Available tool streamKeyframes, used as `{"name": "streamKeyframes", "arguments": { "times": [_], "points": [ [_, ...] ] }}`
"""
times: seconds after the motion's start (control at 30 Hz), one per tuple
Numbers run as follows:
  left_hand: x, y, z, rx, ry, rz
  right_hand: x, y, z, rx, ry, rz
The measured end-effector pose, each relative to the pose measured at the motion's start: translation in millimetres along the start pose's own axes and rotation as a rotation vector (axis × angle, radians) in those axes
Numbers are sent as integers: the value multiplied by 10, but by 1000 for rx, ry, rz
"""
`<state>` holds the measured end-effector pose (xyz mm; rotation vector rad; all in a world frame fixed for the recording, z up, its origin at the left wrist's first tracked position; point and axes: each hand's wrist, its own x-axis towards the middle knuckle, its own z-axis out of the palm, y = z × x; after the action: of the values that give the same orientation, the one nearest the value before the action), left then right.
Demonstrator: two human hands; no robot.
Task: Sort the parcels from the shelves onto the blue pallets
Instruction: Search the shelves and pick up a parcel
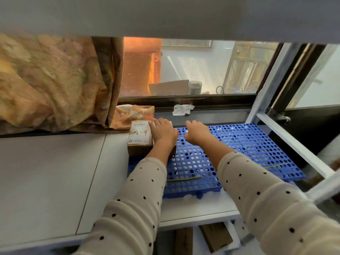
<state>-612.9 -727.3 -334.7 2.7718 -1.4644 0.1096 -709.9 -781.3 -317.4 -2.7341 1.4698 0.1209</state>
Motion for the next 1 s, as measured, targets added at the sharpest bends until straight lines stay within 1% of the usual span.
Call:
{"name": "streamKeyframes", "arguments": {
  "times": [0.17,0.33,0.53,0.7,0.87,1.0],
  "points": [
    [-248,-204,-272,3,53,80,-241,-96,-295,-18,126,-54],
    [-646,-311,-612,62,119,90,-666,-148,-574,-14,239,-124],
    [-1420,-327,-972,60,184,30,-1423,-147,-752,-16,269,-186],
    [-2006,-347,-1258,97,234,24,-1993,-157,-970,-18,343,-214],
    [-2369,-467,-1537,134,303,3,-2429,-262,-1231,-27,389,-236],
    [-2597,-518,-1740,115,356,2,-2727,-292,-1411,-41,435,-221]
  ]
}}
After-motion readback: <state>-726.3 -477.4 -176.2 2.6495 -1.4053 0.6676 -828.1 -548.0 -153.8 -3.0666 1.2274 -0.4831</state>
